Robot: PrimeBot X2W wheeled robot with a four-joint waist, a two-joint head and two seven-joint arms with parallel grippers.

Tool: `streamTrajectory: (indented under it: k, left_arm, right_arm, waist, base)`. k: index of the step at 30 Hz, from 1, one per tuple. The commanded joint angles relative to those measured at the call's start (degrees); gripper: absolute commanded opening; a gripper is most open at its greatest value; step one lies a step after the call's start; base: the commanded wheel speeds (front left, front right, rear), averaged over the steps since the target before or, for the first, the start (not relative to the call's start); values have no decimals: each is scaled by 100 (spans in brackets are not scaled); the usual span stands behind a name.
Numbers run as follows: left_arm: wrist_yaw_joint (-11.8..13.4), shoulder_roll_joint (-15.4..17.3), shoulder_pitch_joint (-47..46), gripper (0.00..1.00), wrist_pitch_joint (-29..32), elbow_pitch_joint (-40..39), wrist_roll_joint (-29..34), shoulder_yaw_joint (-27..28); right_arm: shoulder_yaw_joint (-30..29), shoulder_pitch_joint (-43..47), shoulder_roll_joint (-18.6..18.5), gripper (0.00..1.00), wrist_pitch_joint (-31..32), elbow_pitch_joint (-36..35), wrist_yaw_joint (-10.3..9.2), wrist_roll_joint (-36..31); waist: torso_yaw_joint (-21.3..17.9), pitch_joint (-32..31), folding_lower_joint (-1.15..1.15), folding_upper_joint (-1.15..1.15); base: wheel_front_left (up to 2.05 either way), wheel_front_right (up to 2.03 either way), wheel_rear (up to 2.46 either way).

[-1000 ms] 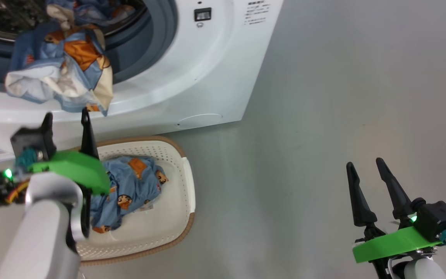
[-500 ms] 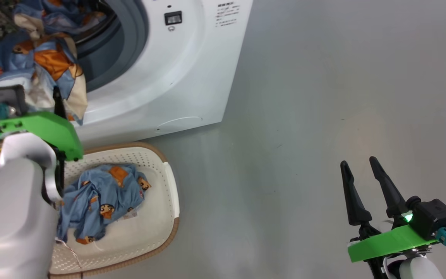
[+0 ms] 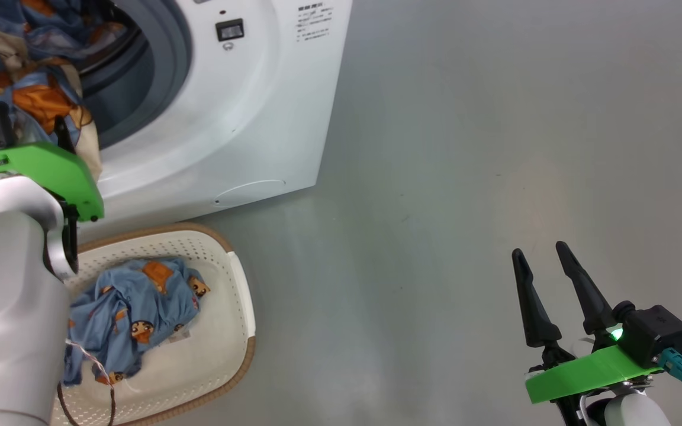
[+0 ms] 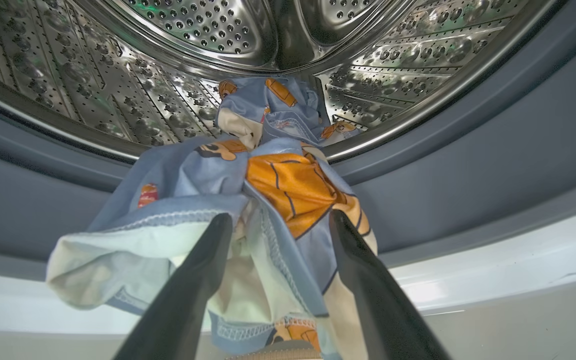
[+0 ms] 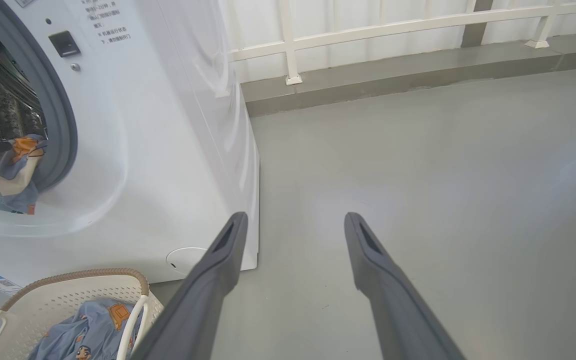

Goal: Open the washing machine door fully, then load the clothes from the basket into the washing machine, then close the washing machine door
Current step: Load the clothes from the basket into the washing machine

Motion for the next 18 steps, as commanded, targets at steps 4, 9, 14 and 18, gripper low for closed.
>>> streamTrajectory:
  k: [4, 9, 14, 18]
  left_arm:
    - [-40, 311, -341, 100, -93, 182, 29, 46]
    - [26, 417, -549, 100, -26, 678, 149, -81]
    - [59, 527, -755, 100, -77, 959, 238, -170]
    - [92, 583, -921, 100, -78, 1177, 290, -236]
  right_arm:
    - [119, 72, -26, 100, -27, -111, 9, 0]
    - [101, 82, -26, 100, -27, -145, 9, -38]
    - [84, 93, -26, 100, -27, -169, 9, -68]
    - [102, 81, -26, 100, -27, -183, 9, -87]
  waist:
    - [-68, 39, 0, 0]
    - [-120, 114, 0, 0]
    - [-137, 192, 0, 0]
    - [-155, 264, 0, 0]
  base:
    - [0, 0, 0]
    - [0, 0, 0]
    - [0, 0, 0]
    - [0, 0, 0]
